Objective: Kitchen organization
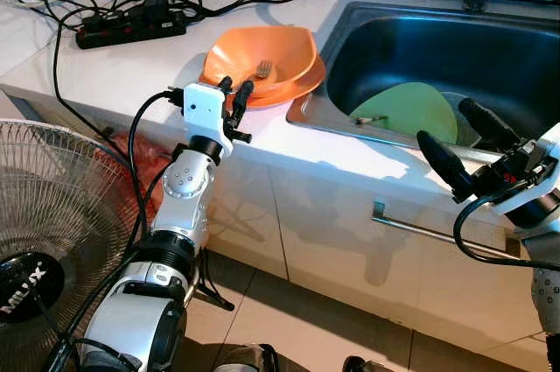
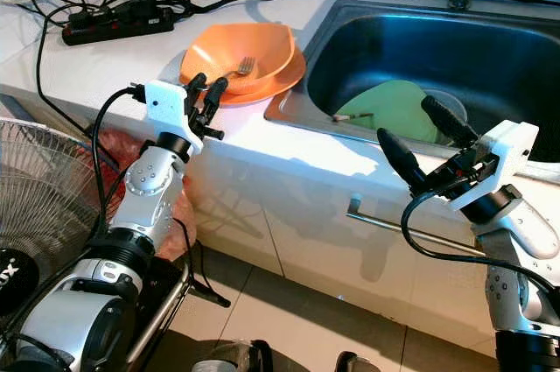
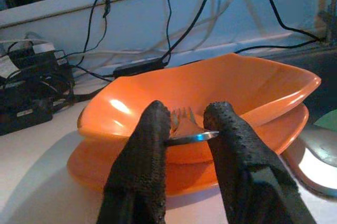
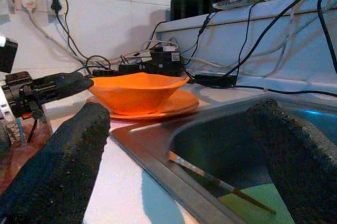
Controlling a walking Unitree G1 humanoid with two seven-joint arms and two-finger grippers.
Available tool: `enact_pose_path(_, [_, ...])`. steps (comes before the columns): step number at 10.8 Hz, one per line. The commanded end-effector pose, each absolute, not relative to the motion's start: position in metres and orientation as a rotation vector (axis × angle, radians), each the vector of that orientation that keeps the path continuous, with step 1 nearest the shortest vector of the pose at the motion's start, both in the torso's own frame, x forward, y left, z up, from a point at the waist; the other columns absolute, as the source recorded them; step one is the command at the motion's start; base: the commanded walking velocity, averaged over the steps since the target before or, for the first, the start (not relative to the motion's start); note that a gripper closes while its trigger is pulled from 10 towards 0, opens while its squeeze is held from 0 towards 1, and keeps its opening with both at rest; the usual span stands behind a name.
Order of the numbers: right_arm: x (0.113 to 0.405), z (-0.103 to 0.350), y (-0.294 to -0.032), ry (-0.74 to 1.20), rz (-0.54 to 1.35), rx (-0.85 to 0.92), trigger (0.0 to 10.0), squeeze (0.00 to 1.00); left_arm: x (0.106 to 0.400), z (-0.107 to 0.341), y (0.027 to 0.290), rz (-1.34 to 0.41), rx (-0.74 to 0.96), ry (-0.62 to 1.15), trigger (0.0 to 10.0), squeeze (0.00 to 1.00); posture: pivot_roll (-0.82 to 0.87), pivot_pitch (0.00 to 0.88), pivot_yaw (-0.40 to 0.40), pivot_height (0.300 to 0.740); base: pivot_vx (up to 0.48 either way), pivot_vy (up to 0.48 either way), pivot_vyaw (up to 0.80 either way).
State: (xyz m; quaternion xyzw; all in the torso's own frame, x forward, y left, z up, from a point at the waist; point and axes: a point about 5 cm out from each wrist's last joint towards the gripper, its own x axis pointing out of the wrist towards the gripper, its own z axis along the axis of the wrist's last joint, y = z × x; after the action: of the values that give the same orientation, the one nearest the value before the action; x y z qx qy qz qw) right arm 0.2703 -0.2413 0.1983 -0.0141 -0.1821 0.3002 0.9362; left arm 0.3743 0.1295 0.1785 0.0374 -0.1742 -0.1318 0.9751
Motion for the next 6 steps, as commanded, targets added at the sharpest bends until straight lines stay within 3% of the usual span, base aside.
enact_pose_path(1, [0.272, 0.199, -0.238, -0.376, 0.623, -0.038, 10.0, 0.0, 0.376, 0.18, 0.135, -0.242, 0.083, -0.351, 0.0, 0.0, 0.01, 0.12, 0.105, 0.74, 0.0, 0.0, 0.0])
enact_pose_path(6, [0.272, 0.198, -0.237, -0.377, 0.62, -0.037, 10.0, 0.0, 0.376, 0.196, 0.131, -0.253, 0.101, -0.43, 0.0, 0.0, 0.0, 0.114, 0.108, 0.74, 0.0, 0.0, 0.0])
